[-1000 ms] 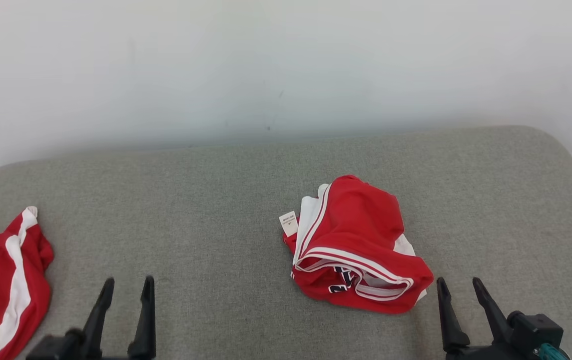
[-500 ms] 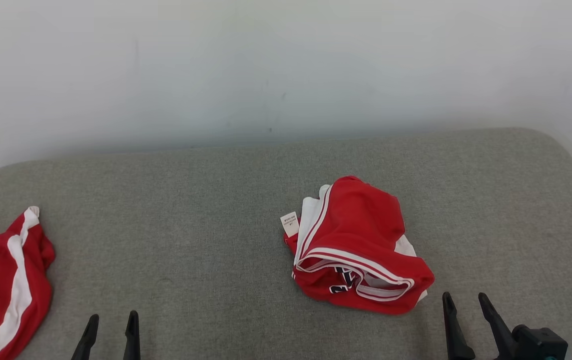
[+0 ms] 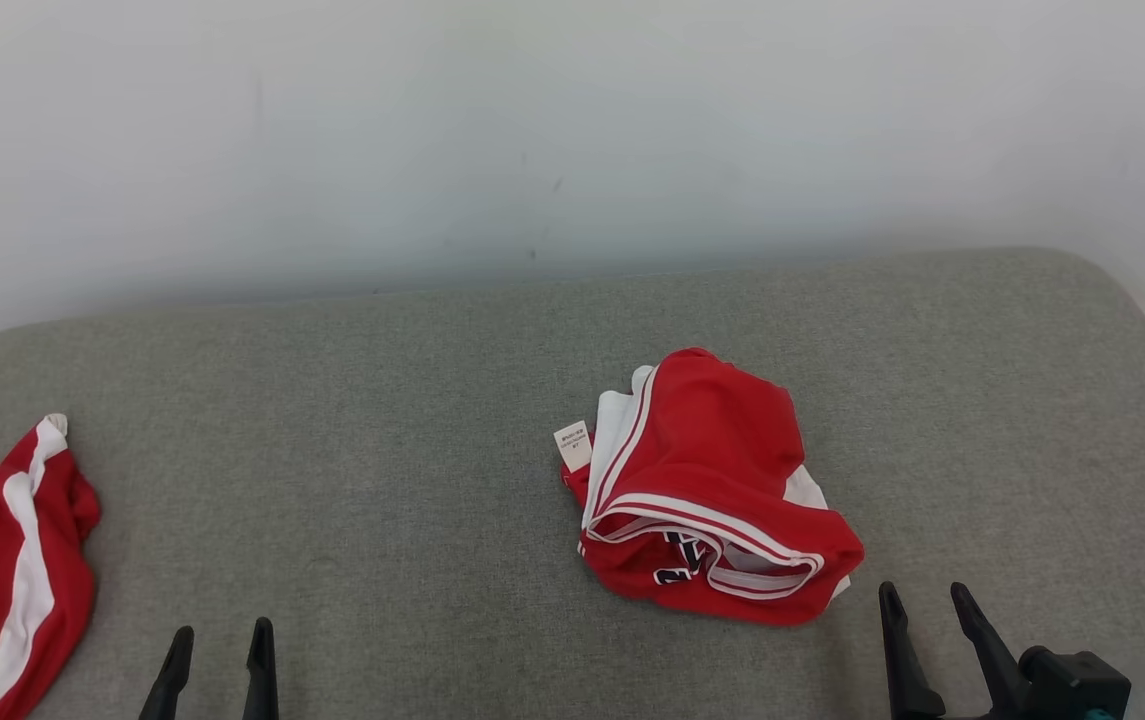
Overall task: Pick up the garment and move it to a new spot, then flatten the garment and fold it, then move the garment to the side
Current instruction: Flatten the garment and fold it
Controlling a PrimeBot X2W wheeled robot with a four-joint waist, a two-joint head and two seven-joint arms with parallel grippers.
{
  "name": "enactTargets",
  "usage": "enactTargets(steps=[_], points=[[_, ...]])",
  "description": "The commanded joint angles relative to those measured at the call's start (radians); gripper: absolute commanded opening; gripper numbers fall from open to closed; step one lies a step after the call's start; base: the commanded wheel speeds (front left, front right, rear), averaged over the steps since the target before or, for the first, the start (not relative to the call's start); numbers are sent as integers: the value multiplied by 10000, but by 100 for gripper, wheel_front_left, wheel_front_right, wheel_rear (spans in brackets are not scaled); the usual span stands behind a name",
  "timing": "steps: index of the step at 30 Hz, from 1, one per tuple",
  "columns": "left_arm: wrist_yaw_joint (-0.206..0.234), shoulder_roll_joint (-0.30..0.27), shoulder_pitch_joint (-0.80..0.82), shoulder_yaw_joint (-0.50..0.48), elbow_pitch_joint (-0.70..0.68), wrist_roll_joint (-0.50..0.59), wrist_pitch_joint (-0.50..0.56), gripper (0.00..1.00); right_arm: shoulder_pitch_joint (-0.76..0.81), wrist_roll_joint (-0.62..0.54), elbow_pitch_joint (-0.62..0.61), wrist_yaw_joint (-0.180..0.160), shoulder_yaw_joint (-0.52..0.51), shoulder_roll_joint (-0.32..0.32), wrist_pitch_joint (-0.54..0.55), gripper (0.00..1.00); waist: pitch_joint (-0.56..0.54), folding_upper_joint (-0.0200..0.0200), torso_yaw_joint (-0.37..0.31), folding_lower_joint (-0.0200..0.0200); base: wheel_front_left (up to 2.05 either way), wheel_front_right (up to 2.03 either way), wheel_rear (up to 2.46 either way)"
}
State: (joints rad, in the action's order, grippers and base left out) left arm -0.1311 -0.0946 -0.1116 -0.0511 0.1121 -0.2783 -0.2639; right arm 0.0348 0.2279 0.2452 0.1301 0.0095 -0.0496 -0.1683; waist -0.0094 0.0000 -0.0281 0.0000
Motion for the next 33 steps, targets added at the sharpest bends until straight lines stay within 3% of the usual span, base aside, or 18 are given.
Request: enactTargets(steps=[1, 14, 23, 33], points=[[25, 34, -134, -21, -49, 33, -8, 100, -86, 40, -6, 12, 36, -11, -15, 100, -6, 0, 32, 0, 0, 0, 0], [16, 3, 49, 631, 88, -218, -9, 100, -1087, -630, 845, 11, 449, -13, 1087, 100, 108, 0, 628, 0, 0, 0, 0], [15, 41, 223, 915, 193, -387, -9, 100, -1819, -1816, 2209, 11, -214, -11, 1592, 100, 322, 0, 1228, 0, 0, 0, 0], [14, 51, 376, 924, 221, -501, -9, 100, -2551, -2014, 3281, 11, -395, -11, 1781, 100, 555, 0, 1436, 0, 0, 0, 0]])
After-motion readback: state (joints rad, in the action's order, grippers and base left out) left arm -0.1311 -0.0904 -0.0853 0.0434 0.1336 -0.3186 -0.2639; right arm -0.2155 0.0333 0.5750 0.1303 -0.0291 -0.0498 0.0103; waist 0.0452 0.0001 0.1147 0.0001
